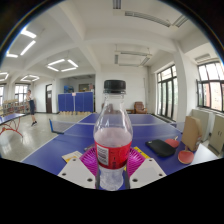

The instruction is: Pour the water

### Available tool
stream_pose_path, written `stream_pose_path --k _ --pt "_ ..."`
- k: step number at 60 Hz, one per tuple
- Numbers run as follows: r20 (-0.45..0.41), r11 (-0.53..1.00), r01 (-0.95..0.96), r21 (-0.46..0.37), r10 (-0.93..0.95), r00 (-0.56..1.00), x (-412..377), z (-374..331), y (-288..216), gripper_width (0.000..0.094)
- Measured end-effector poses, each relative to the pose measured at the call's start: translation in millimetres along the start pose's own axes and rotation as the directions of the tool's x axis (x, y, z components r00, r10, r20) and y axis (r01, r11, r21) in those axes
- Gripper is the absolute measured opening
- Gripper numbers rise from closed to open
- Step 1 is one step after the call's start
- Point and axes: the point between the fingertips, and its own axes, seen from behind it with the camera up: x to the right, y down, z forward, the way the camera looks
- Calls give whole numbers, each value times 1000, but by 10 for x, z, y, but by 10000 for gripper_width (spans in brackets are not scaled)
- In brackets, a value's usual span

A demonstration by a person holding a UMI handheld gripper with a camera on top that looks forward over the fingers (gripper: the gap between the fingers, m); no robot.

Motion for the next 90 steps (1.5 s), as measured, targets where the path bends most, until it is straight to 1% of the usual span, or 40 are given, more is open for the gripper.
stream_pose_path --k 3,4,5,7,12,14,20,21,22,26,30,33,36,37,40,42,43,47,54,62,73,79,85,90 --pt "-4 999 -5 -50 4 1000 17 89 344 332" --pt "-2 998 -2 -64 2 1000 113 16 353 334" --pt "0 997 -4 -75 4 1000 36 210 568 334" --pt "7 995 1 -95 0 1000 19 240 828 333" --pt "13 990 35 -136 -33 999 51 183 1109 332" --pt "19 987 28 -155 -26 999 16 274 1313 333" --pt "14 976 7 -216 -4 1000 13 206 1730 333" --pt "12 976 14 -217 -11 1000 24 183 1773 333" --pt "10 987 16 -163 -14 1000 36 249 1633 332" --pt "-6 988 38 -148 -39 999 13 147 1694 344" --pt "-18 990 28 -138 -30 999 20 142 1682 403" --pt "-12 986 29 -166 -32 999 47 177 1672 487" --pt "-5 975 32 -218 -34 999 58 136 1717 558" --pt "-3 971 34 -236 -36 999 63 118 1732 615" --pt "-8 962 37 -270 -41 999 84 49 1725 875" --pt "-18 959 34 -280 -41 999 94 -30 1682 827" --pt "-28 958 30 -285 -39 999 110 -81 1654 824" --pt "-49 957 15 -289 -30 998 128 -326 1514 863" --pt "-60 952 2 -307 -21 998 49 -868 1343 848" --pt "-73 944 23 -330 -49 996 -87 -1664 1173 853" --pt "-111 938 11 -347 -53 992 -226 -2633 1065 854" --pt "-129 943 25 -331 -72 989 -244 -2975 991 849" --pt "-122 940 29 -340 -75 990 -295 -3166 1029 853" --pt "-139 941 33 -336 -85 987 -281 -3274 1016 850"
